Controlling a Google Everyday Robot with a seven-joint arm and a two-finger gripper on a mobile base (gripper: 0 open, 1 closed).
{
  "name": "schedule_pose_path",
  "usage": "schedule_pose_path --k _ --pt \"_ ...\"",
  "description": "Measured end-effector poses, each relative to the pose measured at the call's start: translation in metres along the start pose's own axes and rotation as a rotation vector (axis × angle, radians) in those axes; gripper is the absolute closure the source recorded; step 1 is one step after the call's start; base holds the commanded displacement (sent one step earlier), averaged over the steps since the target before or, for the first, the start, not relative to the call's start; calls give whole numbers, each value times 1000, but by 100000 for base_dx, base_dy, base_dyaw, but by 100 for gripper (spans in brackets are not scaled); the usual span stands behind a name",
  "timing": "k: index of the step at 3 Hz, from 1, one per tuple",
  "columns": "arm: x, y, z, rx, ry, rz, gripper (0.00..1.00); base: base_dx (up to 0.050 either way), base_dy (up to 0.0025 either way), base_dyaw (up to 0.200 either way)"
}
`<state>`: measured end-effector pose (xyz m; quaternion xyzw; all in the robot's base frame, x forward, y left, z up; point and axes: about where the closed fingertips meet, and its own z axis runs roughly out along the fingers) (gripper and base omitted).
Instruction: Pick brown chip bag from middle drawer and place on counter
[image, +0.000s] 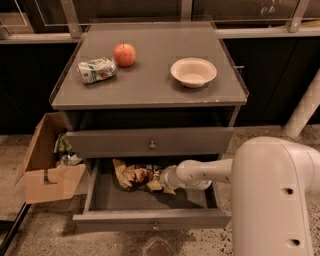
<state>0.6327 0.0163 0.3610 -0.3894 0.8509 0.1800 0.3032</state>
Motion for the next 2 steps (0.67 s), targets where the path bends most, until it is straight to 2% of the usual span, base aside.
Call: schedule_pose_path --k 1,2 --pt "-5 2 -18 8 -37 -3 100 0 0 0" --pt "-7 9 -57 30 -102 10 100 0 0 0"
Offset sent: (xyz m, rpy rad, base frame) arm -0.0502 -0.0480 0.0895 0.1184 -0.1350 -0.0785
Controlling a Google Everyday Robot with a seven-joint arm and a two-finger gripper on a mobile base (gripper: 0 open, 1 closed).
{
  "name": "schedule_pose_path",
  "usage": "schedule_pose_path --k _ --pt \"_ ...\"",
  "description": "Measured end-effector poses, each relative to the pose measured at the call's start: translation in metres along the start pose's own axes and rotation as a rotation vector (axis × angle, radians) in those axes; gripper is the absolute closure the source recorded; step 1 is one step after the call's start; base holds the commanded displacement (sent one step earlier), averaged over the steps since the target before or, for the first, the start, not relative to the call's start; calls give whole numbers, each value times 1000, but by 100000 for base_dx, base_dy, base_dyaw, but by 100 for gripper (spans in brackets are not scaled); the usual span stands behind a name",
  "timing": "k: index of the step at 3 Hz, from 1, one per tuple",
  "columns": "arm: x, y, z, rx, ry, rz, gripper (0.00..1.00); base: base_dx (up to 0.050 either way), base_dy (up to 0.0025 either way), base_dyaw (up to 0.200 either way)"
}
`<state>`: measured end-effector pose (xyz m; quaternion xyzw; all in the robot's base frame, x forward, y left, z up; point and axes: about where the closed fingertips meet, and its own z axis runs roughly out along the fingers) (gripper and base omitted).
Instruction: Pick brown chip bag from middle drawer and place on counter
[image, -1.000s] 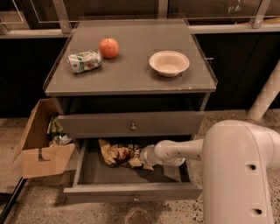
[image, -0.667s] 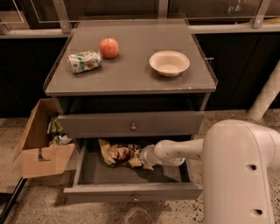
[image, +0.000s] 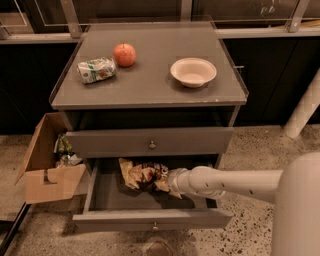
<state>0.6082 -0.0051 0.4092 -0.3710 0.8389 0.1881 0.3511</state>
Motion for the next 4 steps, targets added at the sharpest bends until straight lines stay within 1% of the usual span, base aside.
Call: schedule_pose_path --k 1,2,3,4 --pt "-2 9 -34 9 -44 12 100 0 0 0" --pt "-7 19 -62 6 -77 11 100 0 0 0" --pt "-21 30 -89 -13 -108 -11 100 0 0 0" --pt "-46 48 -125 -50 -129 -78 100 0 0 0"
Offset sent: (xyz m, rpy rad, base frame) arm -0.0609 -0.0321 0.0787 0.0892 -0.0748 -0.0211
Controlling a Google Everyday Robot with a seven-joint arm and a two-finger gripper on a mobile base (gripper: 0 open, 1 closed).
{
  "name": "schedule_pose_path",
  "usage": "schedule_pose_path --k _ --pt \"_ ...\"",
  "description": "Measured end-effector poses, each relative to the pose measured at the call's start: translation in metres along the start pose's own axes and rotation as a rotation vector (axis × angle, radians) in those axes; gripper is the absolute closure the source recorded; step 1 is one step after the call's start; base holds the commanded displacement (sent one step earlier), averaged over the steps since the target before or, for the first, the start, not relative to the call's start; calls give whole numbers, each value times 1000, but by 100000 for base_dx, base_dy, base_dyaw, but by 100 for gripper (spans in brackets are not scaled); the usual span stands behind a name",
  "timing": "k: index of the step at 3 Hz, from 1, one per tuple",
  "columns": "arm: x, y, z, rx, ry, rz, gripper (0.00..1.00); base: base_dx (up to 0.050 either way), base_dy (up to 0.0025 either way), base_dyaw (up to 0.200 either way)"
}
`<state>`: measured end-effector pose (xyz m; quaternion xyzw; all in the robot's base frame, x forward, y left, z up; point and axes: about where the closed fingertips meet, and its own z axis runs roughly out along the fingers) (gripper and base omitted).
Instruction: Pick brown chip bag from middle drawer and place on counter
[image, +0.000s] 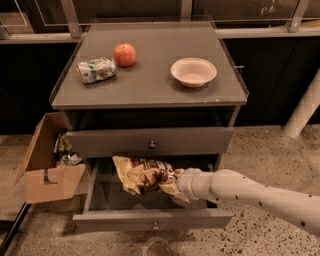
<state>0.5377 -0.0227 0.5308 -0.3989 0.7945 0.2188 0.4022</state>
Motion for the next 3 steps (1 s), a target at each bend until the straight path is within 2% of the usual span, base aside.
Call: schedule_pose_path --k 1,2,3 --pt "-24 13 -20 -37 -8 -54 100 0 0 0" --pt "-24 14 -20 -37 -8 -54 100 0 0 0" --pt "-40 20 -22 -45 -4 -72 100 0 0 0"
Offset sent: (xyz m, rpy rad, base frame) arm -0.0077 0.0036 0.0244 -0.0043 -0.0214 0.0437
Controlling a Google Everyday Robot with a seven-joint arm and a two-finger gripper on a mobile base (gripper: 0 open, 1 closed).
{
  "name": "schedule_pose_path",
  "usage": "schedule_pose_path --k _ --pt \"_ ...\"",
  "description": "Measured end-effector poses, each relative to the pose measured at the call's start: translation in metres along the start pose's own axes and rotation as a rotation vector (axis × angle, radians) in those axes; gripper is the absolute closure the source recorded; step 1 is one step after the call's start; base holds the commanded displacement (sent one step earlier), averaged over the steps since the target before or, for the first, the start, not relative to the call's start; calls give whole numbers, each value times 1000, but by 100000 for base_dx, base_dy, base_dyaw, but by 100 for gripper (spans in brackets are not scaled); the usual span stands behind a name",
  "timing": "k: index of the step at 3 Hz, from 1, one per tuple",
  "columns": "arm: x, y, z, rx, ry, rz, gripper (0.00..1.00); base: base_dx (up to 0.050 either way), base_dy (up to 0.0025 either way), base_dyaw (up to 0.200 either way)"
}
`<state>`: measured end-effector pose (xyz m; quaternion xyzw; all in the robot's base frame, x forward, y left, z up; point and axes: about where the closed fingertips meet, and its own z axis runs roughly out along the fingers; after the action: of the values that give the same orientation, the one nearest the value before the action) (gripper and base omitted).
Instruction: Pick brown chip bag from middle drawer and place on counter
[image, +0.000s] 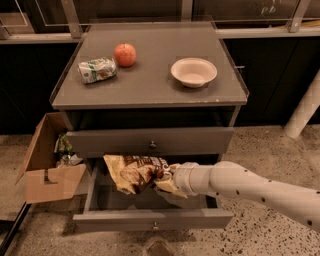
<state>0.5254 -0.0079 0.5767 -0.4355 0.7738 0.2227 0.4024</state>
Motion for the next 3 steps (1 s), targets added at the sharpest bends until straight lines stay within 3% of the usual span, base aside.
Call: schedule_pose_path --k 3 --pt "-104 18 -34 -20 -37 -161 100 0 0 0"
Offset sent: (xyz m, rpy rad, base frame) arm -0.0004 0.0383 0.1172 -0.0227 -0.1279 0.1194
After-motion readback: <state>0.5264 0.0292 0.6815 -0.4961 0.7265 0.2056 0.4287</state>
